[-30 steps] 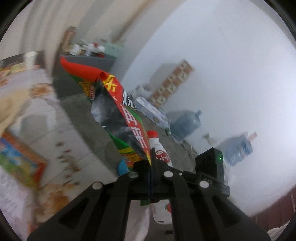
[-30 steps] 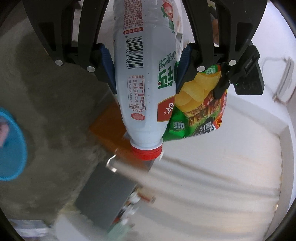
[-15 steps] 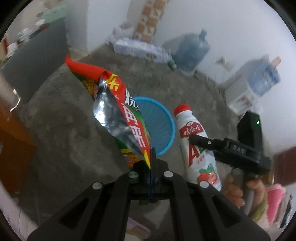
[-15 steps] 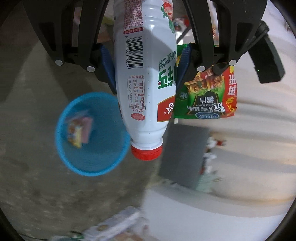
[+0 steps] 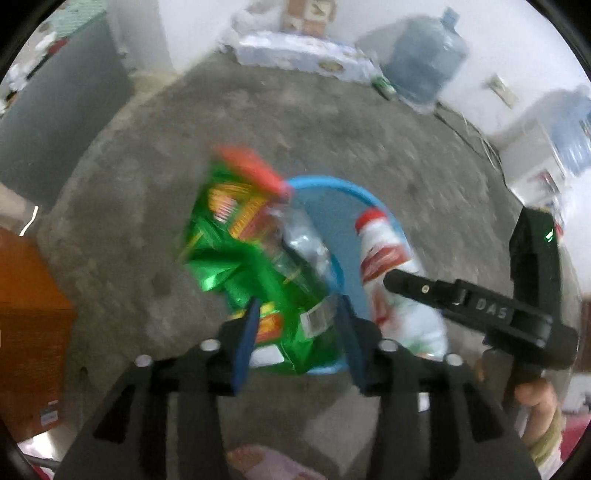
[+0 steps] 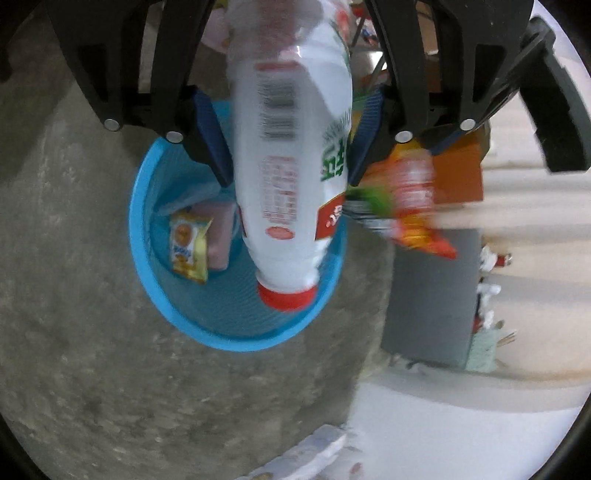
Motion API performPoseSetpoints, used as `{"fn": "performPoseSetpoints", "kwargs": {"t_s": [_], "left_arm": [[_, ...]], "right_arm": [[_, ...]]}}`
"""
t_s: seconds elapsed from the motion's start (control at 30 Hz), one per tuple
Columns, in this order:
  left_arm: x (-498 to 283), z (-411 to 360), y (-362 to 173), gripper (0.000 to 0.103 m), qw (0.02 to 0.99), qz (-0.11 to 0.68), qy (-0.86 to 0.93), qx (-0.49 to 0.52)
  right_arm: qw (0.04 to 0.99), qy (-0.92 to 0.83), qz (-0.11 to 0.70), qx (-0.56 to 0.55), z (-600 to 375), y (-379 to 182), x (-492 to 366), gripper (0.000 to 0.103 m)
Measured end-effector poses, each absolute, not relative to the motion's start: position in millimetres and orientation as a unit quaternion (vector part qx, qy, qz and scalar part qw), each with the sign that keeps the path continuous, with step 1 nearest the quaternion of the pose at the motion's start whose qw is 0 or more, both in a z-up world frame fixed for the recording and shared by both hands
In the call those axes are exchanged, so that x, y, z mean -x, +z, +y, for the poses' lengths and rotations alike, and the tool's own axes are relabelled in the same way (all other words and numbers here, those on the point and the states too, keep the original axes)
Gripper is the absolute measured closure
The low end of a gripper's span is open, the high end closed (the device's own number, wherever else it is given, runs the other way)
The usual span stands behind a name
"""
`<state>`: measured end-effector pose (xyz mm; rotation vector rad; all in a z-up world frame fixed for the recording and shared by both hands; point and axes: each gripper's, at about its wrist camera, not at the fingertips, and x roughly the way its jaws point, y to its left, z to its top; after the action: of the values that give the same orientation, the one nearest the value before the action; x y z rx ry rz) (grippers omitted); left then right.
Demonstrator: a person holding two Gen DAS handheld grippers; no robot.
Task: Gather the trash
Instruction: 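Open both tools to drop the chip bag and bottle into the wastebasket, then swing both tools back to the table toward the rice bag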
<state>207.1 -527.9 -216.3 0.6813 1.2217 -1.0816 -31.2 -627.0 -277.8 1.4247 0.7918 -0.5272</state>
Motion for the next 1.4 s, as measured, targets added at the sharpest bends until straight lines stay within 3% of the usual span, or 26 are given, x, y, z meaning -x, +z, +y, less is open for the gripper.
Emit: {"fn": "performPoseSetpoints", "kwargs": {"t_s": [0.37, 0.63, 1.0, 1.4], "left_arm": [[-221.4, -501.7, -184.6, 0.056, 0.647, 0.527, -0.474, -0.282], [-226.1, -449.2, -115.2, 0.053, 0.667, 0.508, -0.479, -0.260], [-215.7, -244.9, 18.1, 0.036, 0.732, 0.429, -0.500, -0.175], [-168.7, -18.9, 19.5, 0.029, 0.824, 0.406, -0.393, -0.035]], "right_arm": [[0.661, -0.242, 0.333, -0.627, -619.9, -270.1, 46.7, 0.036], [0.682, -0.240, 0.329, -0.608, -599.9, -241.3, 58.5, 0.035], [0.773, -0.180, 0.311, -0.522, -517.5, -131.2, 71.1, 0.025], [0.806, -0.019, 0.353, -0.474, -391.5, -73.5, 37.3, 0.019]]}}
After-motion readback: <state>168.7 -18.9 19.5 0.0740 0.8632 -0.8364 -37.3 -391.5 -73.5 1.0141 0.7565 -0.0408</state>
